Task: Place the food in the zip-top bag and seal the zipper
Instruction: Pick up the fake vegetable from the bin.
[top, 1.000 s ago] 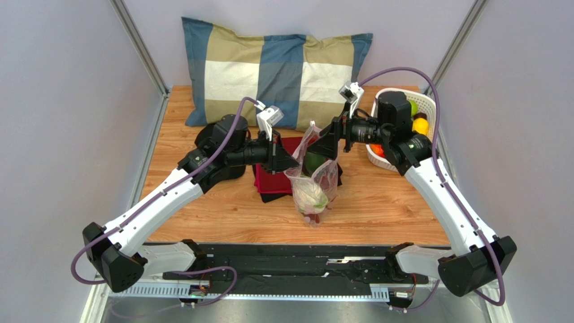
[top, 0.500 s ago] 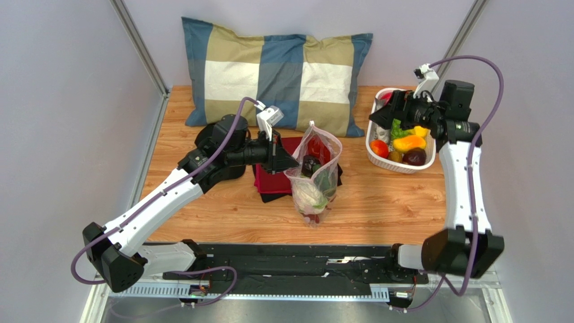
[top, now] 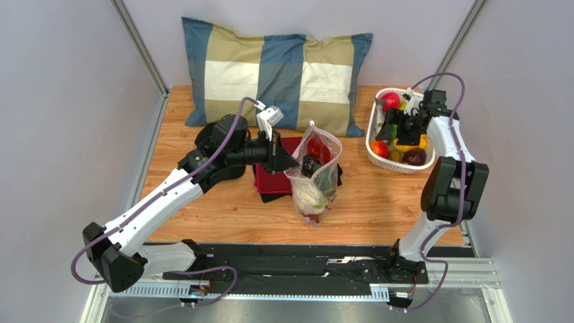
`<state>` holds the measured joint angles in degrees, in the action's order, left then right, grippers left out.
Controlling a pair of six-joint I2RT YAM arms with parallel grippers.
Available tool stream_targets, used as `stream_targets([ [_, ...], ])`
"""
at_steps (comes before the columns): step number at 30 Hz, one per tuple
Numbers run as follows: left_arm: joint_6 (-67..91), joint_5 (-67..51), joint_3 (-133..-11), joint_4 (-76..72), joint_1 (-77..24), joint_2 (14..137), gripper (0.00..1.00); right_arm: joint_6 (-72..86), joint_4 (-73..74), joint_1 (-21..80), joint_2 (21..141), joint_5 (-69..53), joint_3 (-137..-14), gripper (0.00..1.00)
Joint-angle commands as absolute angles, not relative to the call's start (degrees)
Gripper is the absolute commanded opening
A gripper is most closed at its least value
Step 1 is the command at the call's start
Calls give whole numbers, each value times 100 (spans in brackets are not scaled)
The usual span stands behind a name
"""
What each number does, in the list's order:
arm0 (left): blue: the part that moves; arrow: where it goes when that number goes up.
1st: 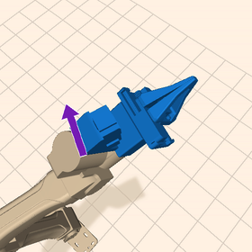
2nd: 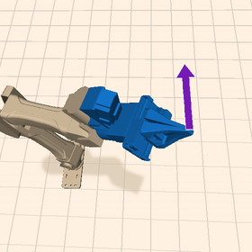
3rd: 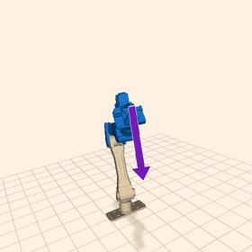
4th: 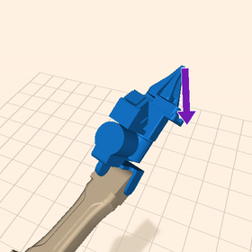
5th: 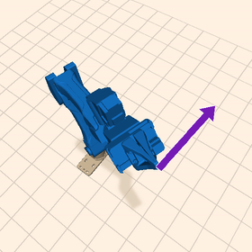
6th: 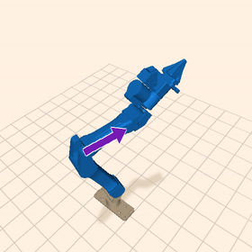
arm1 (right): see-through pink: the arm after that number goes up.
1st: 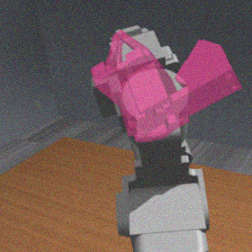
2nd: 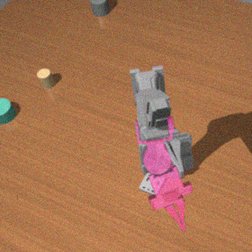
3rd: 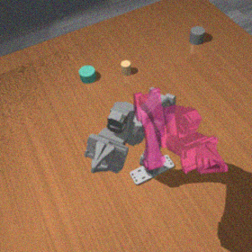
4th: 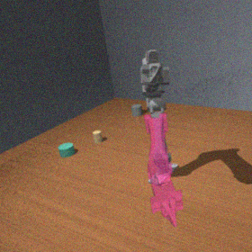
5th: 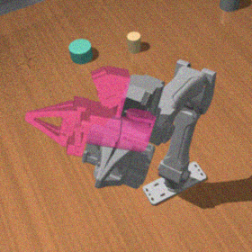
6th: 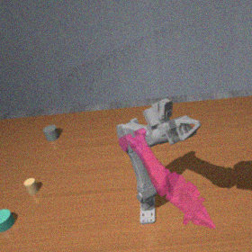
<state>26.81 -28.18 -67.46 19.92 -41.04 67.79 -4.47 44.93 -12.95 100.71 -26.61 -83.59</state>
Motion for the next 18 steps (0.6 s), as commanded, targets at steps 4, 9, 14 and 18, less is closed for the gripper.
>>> stream_targets([
  [4, 2698, -2891, -6891, 1872, -4087, 6768, 0, -238, 4167, -1213, 10573, -2356, -8517, 90],
  [9, 2690, -2892, -6882, 1855, -4078, 6794, 0, -194, 3955, -1151, 10854, -2329, -8394, 92],
  [14, 2681, -2883, -6829, 1855, -4078, 6777, 0, -62, 3920, -1151, 11100, -2443, -8420, 94],
  [18, 2672, -2874, -6820, 1846, -4078, 6776, 0, -35, 3937, -1151, 11180, -2496, -8411, 98],
])
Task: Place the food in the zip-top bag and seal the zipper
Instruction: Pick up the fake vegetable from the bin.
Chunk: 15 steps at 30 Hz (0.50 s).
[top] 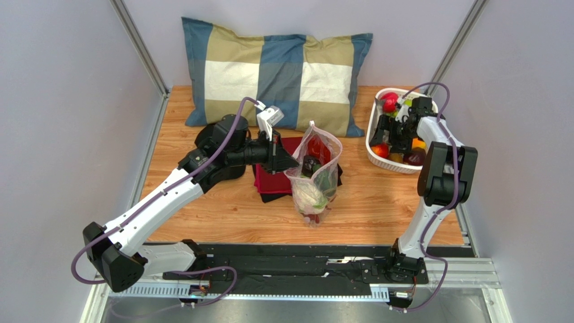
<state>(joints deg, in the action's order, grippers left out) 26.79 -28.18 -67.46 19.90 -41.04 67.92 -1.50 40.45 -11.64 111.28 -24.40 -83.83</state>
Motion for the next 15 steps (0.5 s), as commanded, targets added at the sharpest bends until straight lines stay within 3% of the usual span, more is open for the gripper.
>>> stream_targets([
  [1, 2672, -2874, -6812, 1854, -4078, 6776, 0, -35, 3964, -1160, 11180, -2496, -8411, 96],
  [3, 2663, -2874, -6829, 1846, -4078, 6776, 0, -35, 4043, -1169, 11119, -2575, -8420, 92],
  [7, 2654, -2883, -6864, 1890, -4087, 6776, 0, -35, 4341, -1256, 10750, -2786, -8543, 71],
  [10, 2637, -2883, -6855, 1933, -4078, 6759, 0, -70, 4561, -1336, 10276, -2909, -8657, 61],
  [15, 2619, -2909, -6847, 1942, -4078, 6768, 0, -290, 5044, -1371, 9591, -3172, -8981, 52],
])
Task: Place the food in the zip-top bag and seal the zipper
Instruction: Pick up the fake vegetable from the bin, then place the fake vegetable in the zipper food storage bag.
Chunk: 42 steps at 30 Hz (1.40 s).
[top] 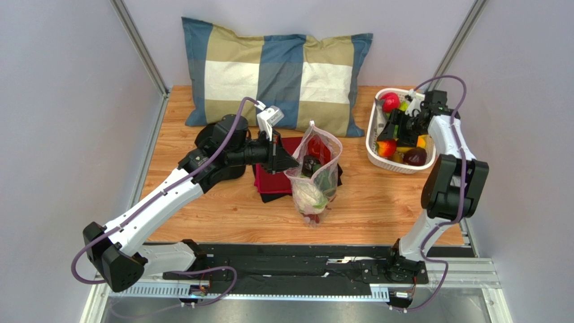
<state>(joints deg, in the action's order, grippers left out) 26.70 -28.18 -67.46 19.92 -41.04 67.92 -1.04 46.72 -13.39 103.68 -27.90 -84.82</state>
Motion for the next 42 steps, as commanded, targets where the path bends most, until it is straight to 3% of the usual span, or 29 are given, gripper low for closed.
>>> stream_targets([
  [1, 2610, -2909, -6847, 1951, -4078, 6776, 0, -316, 5106, -1371, 9502, -3234, -9035, 50],
  [7, 2602, -2918, -6943, 2021, -4078, 6829, 0, 155, 5222, -1345, 8537, -4708, -9492, 48],
  [12, 2610, -3006, -7057, 2091, -4087, 6934, 0, 1361, 3702, -801, 7569, -5519, -9343, 47],
  [19, 2637, -3094, -7224, 2162, -4096, 6961, 0, 1530, 3603, 1087, 7146, -5081, -9484, 46],
  [27, 2619, -3199, -7357, 2153, -4096, 6864, 0, 757, 4034, 2240, 6935, -4562, -8580, 47],
  [29, 2628, -3225, -7339, 2145, -4096, 6855, 0, 572, 4279, 2381, 6926, -4439, -8456, 50],
  [32, 2646, -3243, -7313, 2118, -4087, 6829, 0, 317, 4649, 2592, 6935, -4552, -8507, 76],
  [33, 2646, -3217, -7313, 2101, -4087, 6820, 0, 282, 4736, 2645, 6935, -4579, -8647, 94],
  [34, 2646, -3217, -7304, 2092, -4087, 6794, 0, 220, 4877, 2646, 6908, -4597, -8735, 100],
  [42, 2654, -3208, -7242, 2074, -4087, 6759, 0, 26, 5264, 2016, 6812, -4289, -9466, 100],
])
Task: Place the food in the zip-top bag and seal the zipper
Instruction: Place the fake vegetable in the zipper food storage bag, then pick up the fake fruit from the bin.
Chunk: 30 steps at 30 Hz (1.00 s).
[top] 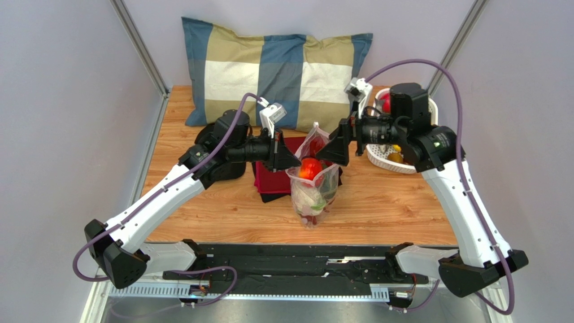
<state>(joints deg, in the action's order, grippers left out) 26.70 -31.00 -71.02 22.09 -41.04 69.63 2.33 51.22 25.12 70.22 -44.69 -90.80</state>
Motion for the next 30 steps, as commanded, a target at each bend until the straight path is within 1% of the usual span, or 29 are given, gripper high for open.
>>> stream_targets([
  [1, 2646, -3208, -7251, 2074, -4087, 6759, 0, 26, 5273, 1821, 6829, -4306, -9483, 100],
  [2, 2646, -3217, -7251, 2066, -4087, 6759, 0, 26, 5282, 1602, 6899, -4437, -9518, 100],
  [3, 2637, -3199, -7251, 2065, -4096, 6750, 0, 18, 5308, 1173, 6934, -4473, -9553, 99],
  [7, 2610, -3182, -7268, 2083, -4087, 6732, 0, -675, 5746, 64, 7163, -4465, -9501, 96],
  [9, 2584, -3173, -7260, 2092, -4087, 6724, 0, -1323, 5923, -524, 7268, -4018, -9187, 94],
  [11, 2584, -3173, -7251, 2083, -4087, 6715, 0, -1817, 6152, -860, 7365, -3563, -8914, 92],
  [12, 2575, -3182, -7251, 2083, -4087, 6724, 0, -1959, 6152, -1148, 7487, -3342, -8642, 91],
  [15, 2593, -3190, -7233, 2057, -4087, 6741, 0, -2355, 6144, -1694, 7804, -2840, -8464, 88],
  [18, 2628, -3182, -7225, 2030, -4087, 6768, 0, -2435, 6126, -1968, 8427, -2208, -8551, 87],
  [23, 2672, -3164, -7146, 1951, -4087, 6768, 0, -2268, 5924, -2136, 9454, -1452, -8850, 86],
  [30, 2619, -3120, -7066, 1960, -4087, 6715, 0, -2031, 5406, -2118, 10308, -976, -8982, 87],
])
